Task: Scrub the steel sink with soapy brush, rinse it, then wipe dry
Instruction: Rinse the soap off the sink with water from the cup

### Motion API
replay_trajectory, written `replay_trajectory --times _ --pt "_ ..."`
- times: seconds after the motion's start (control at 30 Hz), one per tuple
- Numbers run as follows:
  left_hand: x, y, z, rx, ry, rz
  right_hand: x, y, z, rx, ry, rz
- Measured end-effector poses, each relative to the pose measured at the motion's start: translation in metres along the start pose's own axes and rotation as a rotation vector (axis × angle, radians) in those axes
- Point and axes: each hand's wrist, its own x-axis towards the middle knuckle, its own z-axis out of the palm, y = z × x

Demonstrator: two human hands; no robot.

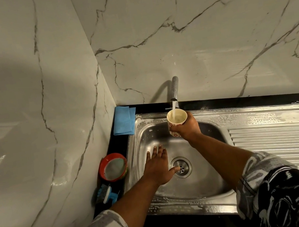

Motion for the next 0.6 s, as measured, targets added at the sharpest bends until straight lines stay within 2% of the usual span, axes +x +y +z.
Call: replay_trajectory --times 0.6 --pt "-0.0104 -0.0036 -0.0004 0.016 -0.014 -0.012 -0.0041 -0.0044 0.0009 0.002 -0.001 -0.015"
